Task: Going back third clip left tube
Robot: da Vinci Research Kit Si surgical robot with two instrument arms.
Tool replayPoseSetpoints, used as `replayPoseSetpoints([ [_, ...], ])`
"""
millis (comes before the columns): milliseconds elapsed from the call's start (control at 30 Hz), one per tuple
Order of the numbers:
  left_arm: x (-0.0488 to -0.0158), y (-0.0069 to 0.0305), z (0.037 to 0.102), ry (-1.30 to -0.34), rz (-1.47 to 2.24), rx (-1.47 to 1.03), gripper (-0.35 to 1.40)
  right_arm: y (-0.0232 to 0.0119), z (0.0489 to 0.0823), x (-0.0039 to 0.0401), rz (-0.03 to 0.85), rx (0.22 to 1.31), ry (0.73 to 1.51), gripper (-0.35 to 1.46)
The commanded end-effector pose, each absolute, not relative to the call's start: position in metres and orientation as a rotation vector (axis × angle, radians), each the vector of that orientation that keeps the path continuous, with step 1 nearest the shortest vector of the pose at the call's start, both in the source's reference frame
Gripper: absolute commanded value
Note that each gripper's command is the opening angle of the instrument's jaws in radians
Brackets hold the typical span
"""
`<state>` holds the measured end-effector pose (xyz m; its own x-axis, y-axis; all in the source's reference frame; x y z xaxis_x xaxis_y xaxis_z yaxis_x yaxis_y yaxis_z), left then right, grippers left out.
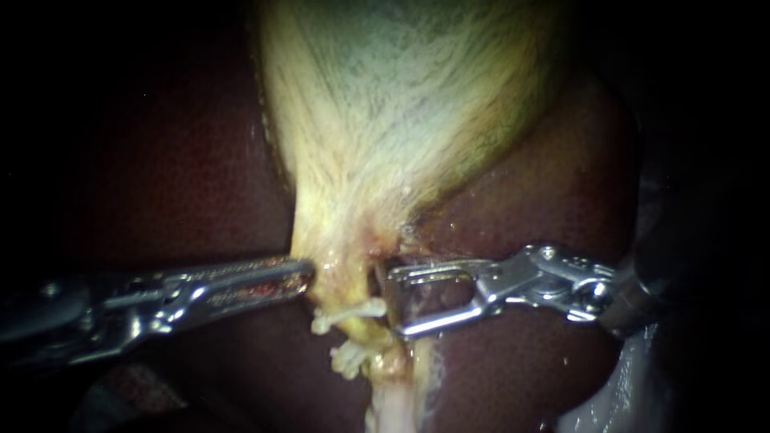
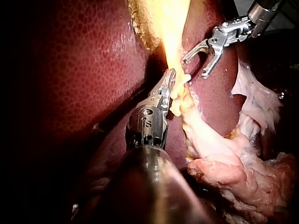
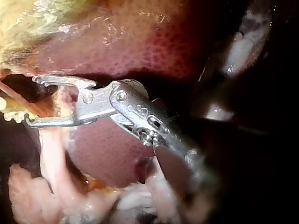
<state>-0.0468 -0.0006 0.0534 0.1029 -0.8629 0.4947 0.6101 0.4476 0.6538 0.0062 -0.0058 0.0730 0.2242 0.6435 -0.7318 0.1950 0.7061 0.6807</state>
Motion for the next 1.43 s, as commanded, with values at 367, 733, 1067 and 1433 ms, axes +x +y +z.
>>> replayPoseSetpoints([
  [367,-0.0470,-0.0004,0.0543,-0.969,-1.112,0.317,-0.35,-0.0040,0.0701,0.0022,0.260,0.652,1.311,0.57],
  [733,-0.0493,-0.0010,0.0581,-0.955,-1.102,0.312,-0.35,-0.0038,0.0697,0.0018,0.228,0.625,1.314,0.58],
  [1067,-0.0518,-0.0015,0.0598,-0.946,-1.090,0.323,-0.35,-0.0038,0.0697,0.0018,0.218,0.614,1.317,0.60],
  [1433,-0.0518,-0.0014,0.0598,-0.946,-1.089,0.323,-0.35,-0.0039,0.0695,0.0019,0.217,0.615,1.317,0.60],
])
